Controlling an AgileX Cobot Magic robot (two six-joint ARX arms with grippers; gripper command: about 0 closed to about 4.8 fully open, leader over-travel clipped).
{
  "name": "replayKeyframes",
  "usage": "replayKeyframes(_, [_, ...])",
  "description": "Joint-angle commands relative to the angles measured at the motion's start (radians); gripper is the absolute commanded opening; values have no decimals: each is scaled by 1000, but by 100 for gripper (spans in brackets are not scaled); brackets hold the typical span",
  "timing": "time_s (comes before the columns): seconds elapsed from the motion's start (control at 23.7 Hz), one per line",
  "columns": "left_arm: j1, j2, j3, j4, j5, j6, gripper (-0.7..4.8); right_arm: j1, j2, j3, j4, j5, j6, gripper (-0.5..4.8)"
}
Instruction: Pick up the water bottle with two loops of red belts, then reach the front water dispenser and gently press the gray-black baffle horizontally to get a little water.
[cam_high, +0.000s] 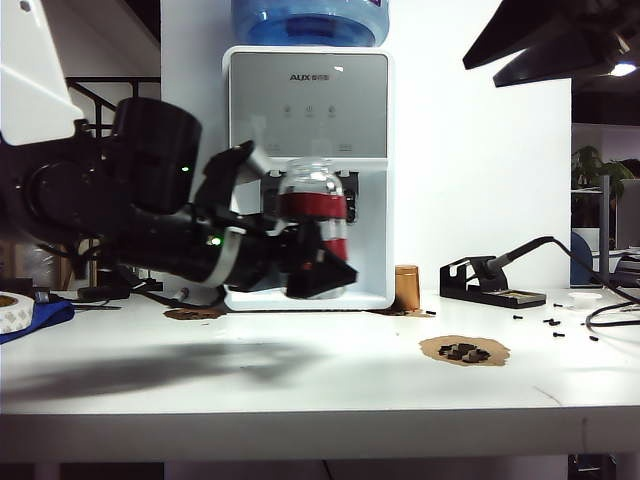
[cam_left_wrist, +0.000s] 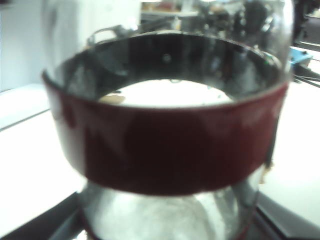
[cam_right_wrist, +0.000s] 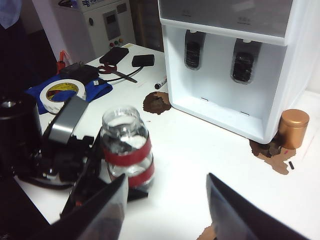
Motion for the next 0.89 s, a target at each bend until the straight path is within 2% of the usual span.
replayKeyframes(0.04, [-20, -6, -5, 8, -37, 38, -4, 2, -4, 8, -7, -1, 0, 257])
replayKeyframes(0.55, [-19, 96, -22, 61, -61, 96, -4, 2, -5, 8, -12, 1, 0, 257])
replayKeyframes(0.89, [-6, 129, -21, 64, -60, 96, -4, 2, -5, 8, -12, 0, 0, 257])
